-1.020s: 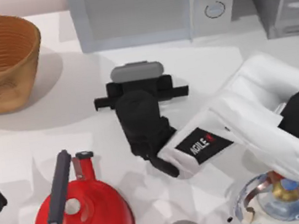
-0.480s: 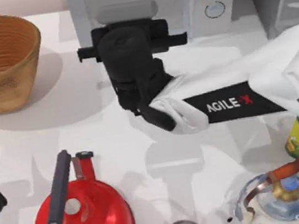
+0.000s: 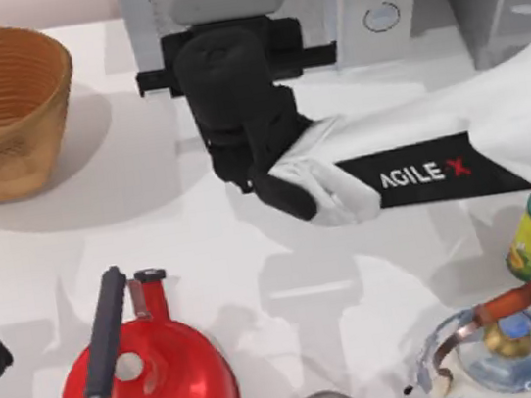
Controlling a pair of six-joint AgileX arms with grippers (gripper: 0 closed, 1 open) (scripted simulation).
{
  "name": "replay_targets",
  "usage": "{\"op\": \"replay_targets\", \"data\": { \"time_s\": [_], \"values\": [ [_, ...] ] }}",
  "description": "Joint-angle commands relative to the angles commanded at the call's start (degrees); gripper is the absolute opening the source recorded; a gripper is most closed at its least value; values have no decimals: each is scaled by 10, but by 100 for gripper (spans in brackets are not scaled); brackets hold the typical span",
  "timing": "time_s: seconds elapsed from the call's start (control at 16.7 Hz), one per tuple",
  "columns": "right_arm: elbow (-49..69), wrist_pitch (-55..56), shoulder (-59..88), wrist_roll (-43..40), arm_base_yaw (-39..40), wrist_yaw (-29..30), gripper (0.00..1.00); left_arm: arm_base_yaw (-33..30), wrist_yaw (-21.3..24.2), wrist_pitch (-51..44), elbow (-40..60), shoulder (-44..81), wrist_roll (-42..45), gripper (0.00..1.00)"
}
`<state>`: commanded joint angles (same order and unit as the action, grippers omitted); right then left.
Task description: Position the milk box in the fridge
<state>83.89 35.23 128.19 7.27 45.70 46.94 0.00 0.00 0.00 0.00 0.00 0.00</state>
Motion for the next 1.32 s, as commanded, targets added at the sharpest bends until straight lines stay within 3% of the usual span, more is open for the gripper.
{"op": "replay_targets", "data": {
  "time_s": [0.42,0.9,1.32],
  "values": [
    [-184,-39,-209,-5,-80,-133,0,0,0,0,0,0,0,100],
    [-531,-164,-740,-31,-256,-336,0,0,0,0,0,0,0,100],
    [-764,-292,-1148,-59,-399,-444,0,0,0,0,0,0,0,100]
  ]
}}
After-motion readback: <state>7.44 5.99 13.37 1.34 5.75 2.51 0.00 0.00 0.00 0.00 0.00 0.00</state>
